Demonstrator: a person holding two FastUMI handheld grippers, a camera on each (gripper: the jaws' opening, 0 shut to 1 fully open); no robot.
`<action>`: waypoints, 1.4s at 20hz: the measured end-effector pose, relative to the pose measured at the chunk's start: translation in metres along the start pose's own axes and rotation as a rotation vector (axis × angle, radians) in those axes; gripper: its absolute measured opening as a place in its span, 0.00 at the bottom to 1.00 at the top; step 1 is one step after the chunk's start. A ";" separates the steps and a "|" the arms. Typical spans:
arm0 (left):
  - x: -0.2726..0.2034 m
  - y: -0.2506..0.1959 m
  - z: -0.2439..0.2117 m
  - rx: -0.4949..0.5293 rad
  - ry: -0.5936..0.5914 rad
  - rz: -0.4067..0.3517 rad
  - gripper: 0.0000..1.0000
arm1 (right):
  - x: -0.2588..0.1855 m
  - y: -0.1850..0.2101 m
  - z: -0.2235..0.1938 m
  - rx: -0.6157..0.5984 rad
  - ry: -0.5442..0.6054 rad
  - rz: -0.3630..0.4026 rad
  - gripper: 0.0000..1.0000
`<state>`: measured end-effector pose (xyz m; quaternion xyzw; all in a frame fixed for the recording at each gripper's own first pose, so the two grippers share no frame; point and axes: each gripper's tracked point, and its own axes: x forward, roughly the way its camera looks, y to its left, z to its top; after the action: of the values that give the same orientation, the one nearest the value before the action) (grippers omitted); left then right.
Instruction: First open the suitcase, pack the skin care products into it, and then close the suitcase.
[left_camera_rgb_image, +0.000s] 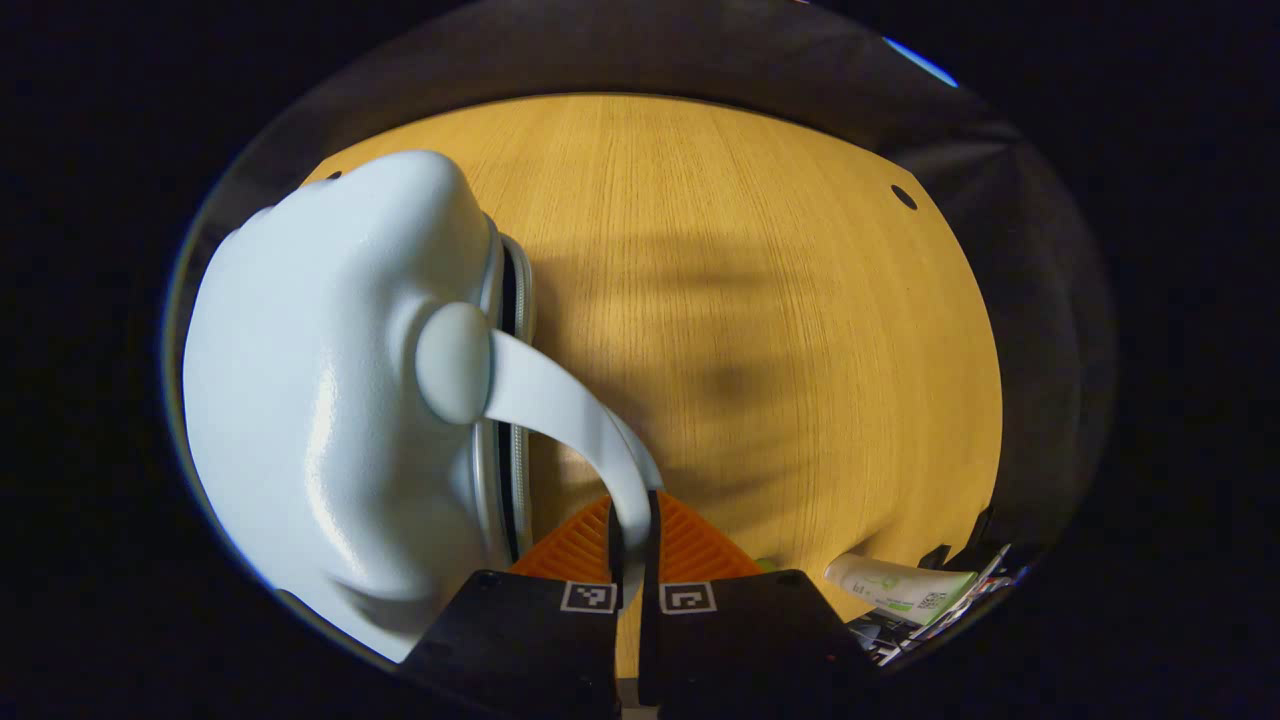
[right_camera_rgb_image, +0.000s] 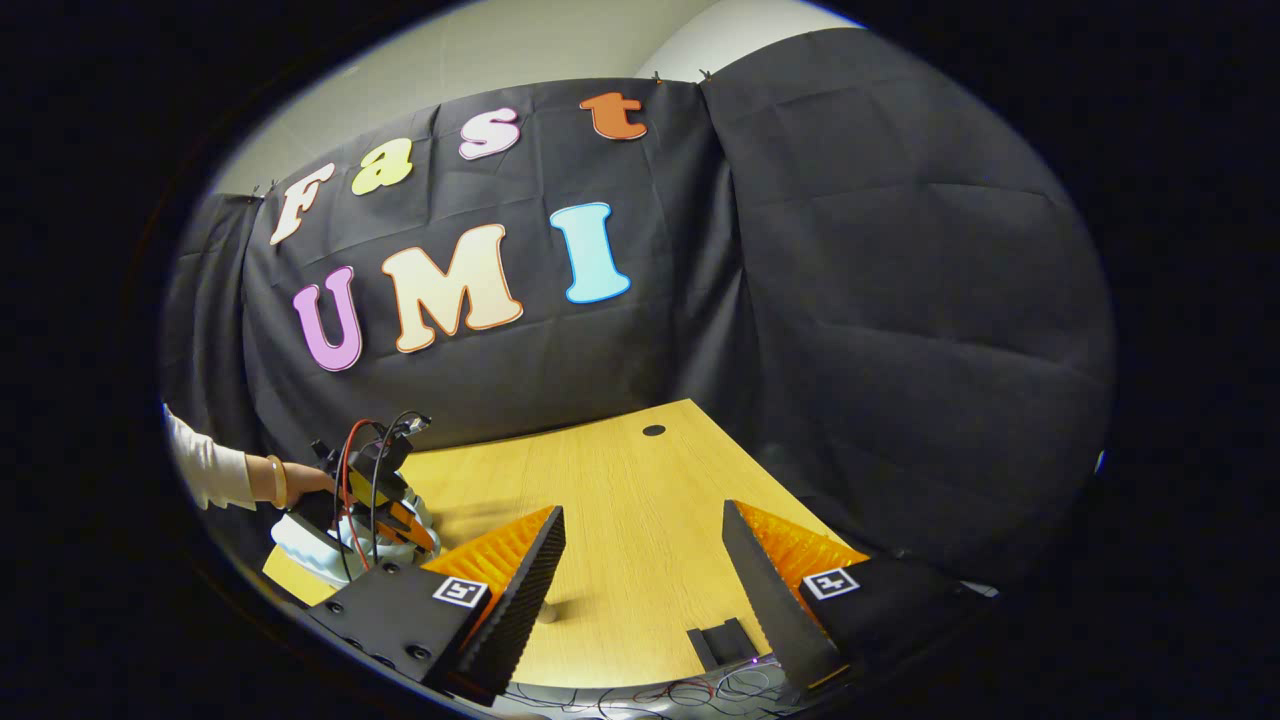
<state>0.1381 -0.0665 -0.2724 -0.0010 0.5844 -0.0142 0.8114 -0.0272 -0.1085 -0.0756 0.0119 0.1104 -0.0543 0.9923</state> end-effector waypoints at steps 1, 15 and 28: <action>-0.001 -0.001 0.000 0.014 0.000 -0.001 0.01 | 0.001 0.001 0.000 -0.002 0.003 0.005 0.98; -0.108 -0.016 0.056 -0.151 -0.294 -0.127 0.00 | 0.034 0.035 -0.002 -0.037 0.043 0.163 0.98; -0.342 0.150 0.045 -0.450 -0.646 -0.145 0.00 | 0.051 0.090 -0.001 -0.079 0.042 0.227 0.98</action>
<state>0.0762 0.0913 0.0630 -0.2243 0.2861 0.0578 0.9298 0.0316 -0.0241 -0.0871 -0.0137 0.1309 0.0632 0.9893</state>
